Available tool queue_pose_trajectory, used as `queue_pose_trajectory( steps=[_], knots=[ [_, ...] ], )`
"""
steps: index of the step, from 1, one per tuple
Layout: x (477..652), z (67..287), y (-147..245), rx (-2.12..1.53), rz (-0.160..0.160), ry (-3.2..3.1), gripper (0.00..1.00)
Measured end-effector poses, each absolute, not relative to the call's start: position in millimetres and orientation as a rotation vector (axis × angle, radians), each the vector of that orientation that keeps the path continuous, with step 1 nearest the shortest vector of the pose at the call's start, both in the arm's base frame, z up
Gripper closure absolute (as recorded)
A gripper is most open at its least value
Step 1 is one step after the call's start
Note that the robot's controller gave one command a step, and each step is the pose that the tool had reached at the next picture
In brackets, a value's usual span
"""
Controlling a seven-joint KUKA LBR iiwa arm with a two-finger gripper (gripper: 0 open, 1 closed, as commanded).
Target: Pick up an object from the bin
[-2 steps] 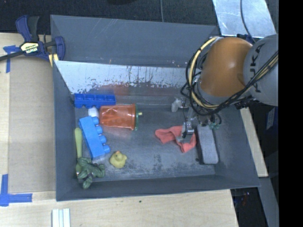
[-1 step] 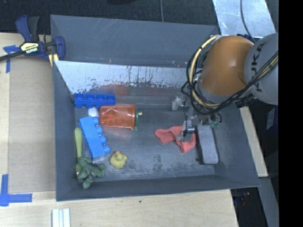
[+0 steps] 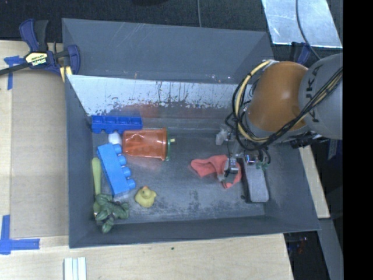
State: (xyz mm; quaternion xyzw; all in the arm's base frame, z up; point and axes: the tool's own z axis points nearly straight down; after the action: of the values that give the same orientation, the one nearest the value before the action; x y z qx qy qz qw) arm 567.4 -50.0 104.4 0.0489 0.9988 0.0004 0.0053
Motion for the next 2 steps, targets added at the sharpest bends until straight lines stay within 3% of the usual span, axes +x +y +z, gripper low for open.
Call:
queue_pose_trajectory(
  steps=[1,2],
  knots=[
    [580.7,76,-62,-0.066,-0.001,3.137,0.0],
    [576.3,71,-73,0.367,-0.001,3.12,1.0]
  ],
)
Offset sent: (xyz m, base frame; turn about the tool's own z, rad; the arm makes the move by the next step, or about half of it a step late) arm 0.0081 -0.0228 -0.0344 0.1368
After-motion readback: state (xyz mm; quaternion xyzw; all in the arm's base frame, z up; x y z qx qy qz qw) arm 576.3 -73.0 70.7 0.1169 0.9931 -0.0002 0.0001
